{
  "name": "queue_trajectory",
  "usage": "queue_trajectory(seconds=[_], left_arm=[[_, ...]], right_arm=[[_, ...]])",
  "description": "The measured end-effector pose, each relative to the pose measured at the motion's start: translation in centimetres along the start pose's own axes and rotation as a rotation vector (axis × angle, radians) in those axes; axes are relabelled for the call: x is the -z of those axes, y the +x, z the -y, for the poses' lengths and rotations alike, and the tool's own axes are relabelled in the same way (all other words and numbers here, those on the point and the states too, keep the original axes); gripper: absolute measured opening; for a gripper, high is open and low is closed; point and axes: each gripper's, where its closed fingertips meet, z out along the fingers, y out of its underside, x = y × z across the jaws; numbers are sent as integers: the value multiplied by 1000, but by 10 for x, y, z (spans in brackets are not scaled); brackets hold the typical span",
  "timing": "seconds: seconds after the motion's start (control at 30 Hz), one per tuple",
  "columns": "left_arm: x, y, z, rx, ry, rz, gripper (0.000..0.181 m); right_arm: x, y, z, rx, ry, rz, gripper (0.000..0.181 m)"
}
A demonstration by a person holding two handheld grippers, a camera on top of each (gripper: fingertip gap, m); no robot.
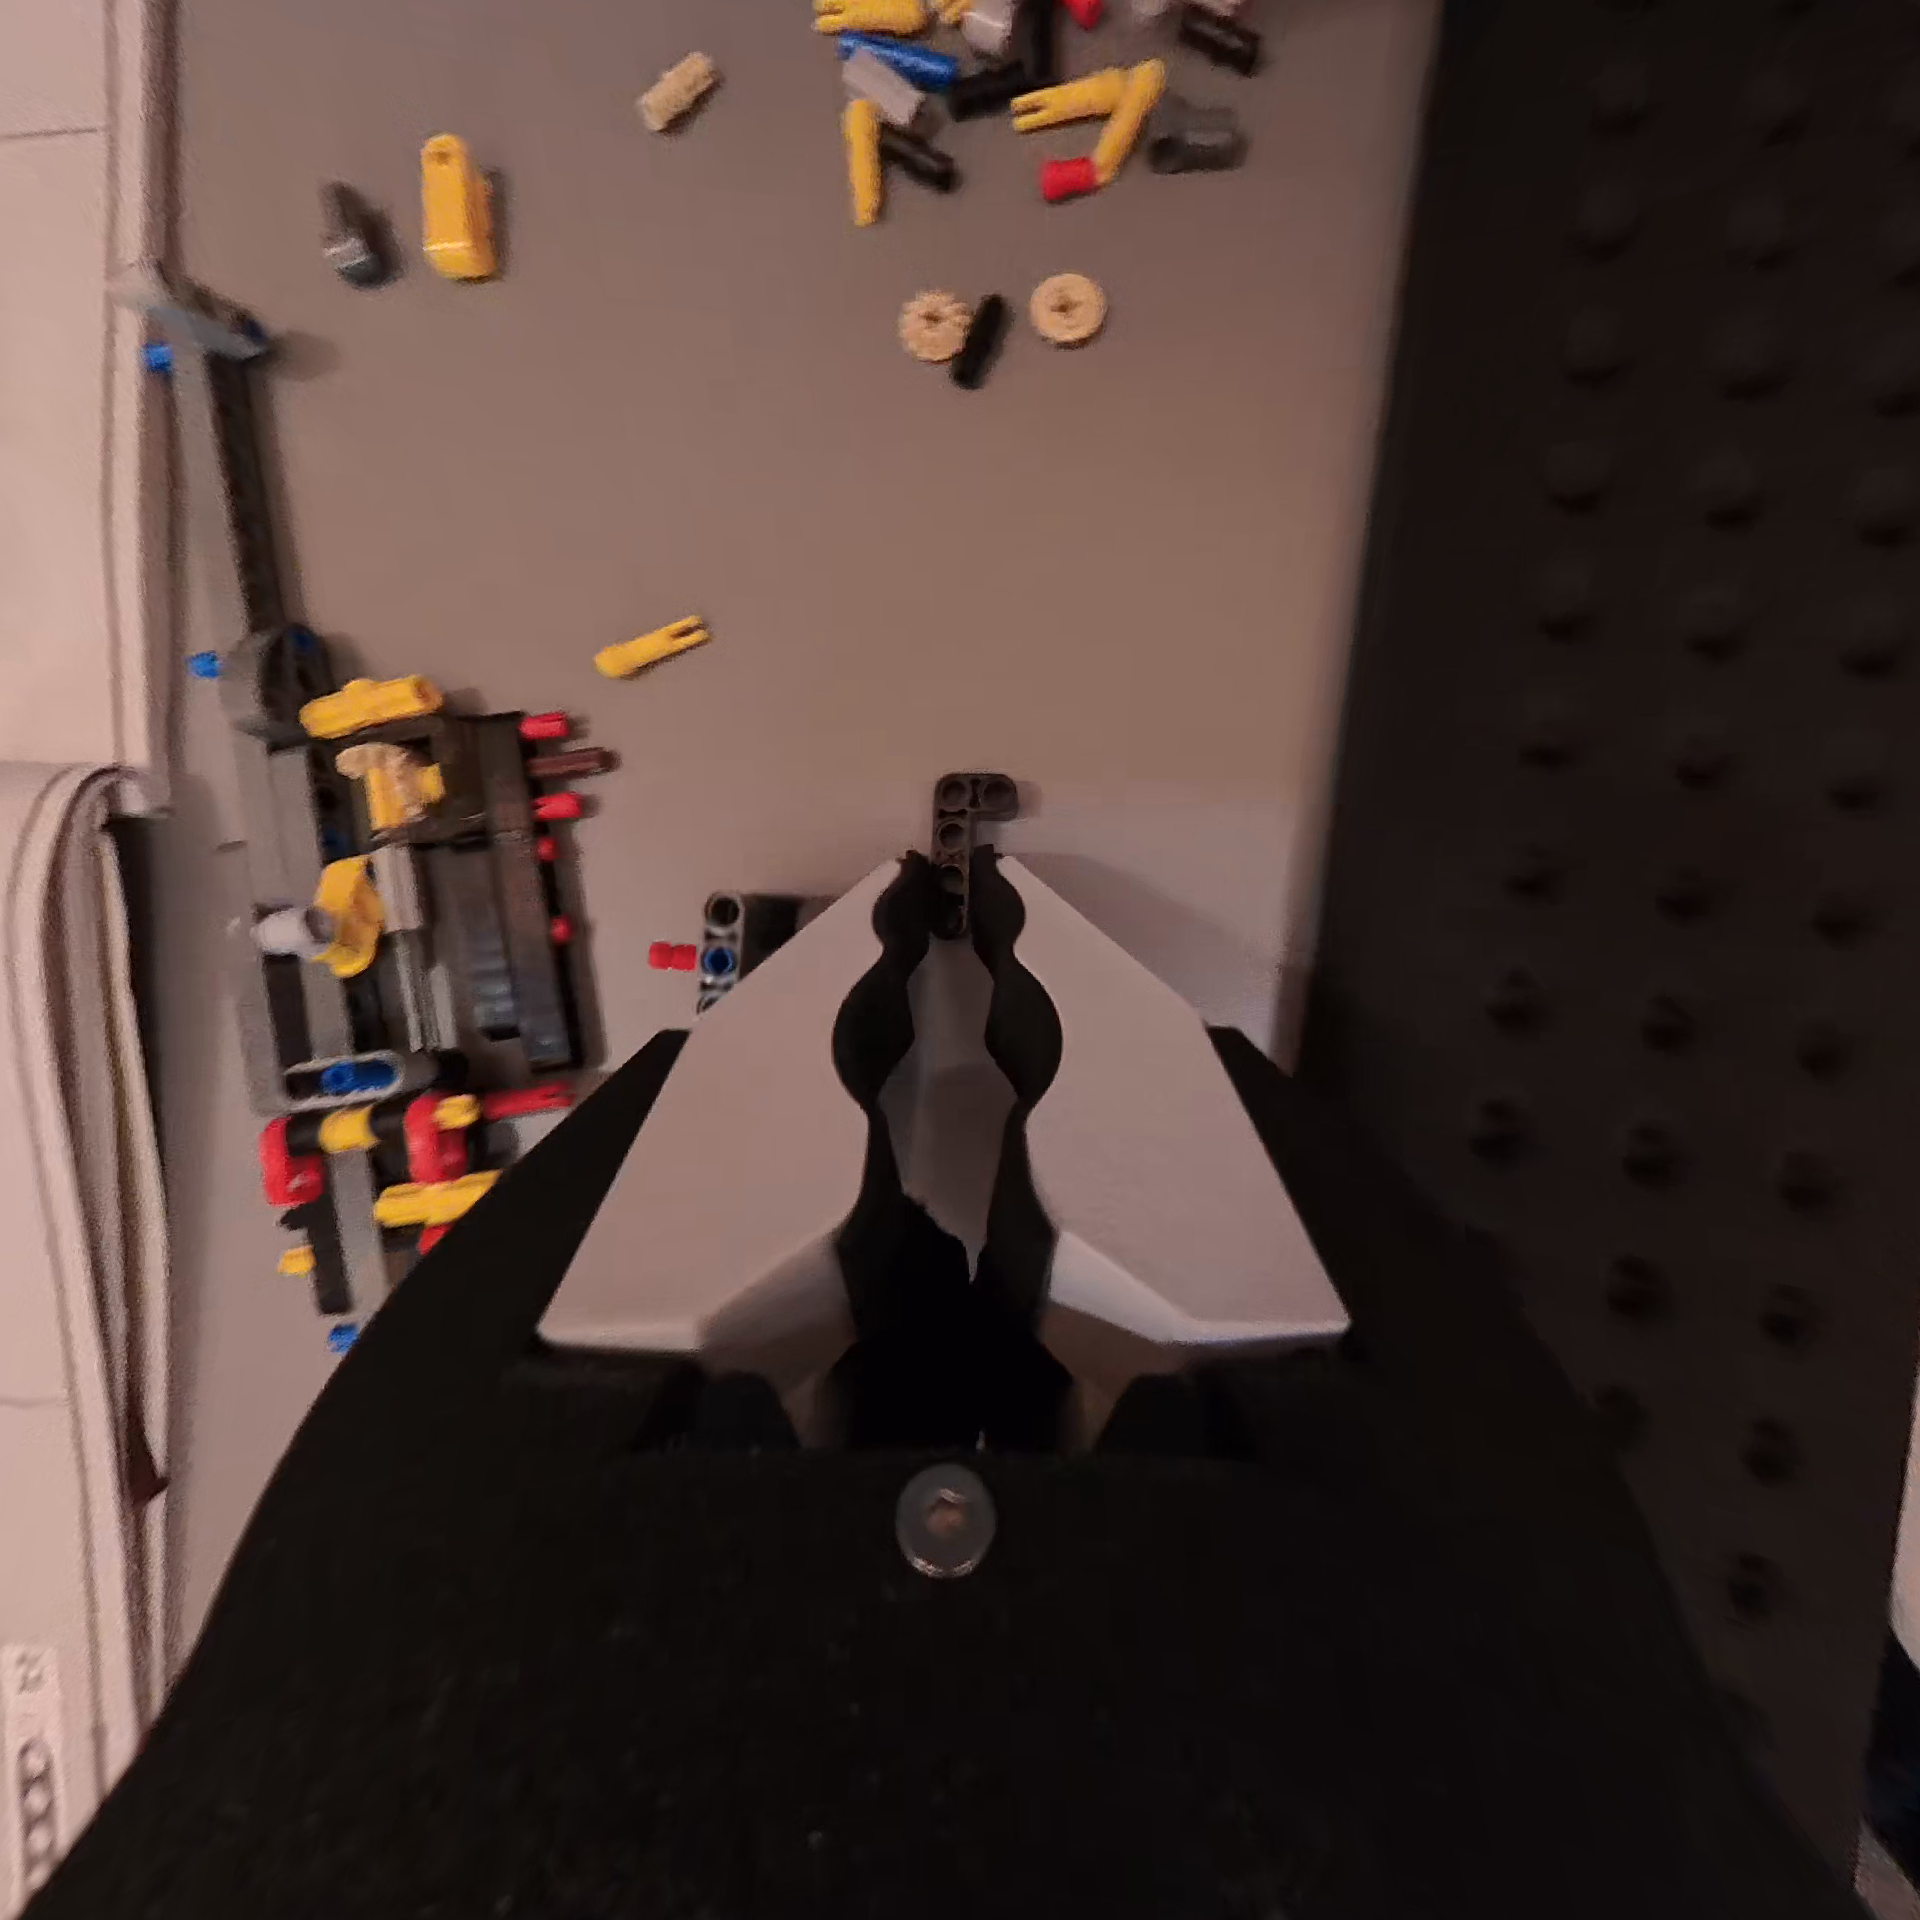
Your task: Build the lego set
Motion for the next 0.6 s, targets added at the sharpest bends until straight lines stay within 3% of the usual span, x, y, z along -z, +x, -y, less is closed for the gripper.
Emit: queue_trajectory(seconds=[0.1, 0.2, 0.33, 0.6], left_arm=[[4, -7, -2, 23, -1, 2, 7], [2, 4, 4, 20, 28, -50, 7], [-5, 3, 1, -5, -10, -12, 7], [-2, 4, 11, 35, 67, 6, 29]], right_arm=[[7, 2, -21, 41, -80, -29, 37], [7, -10, -36, 24, -113, 69, 33], [5, -20, -59, 68, -193, 143, 31], [-24, -59, -58, 240, -210, 177, 21]])
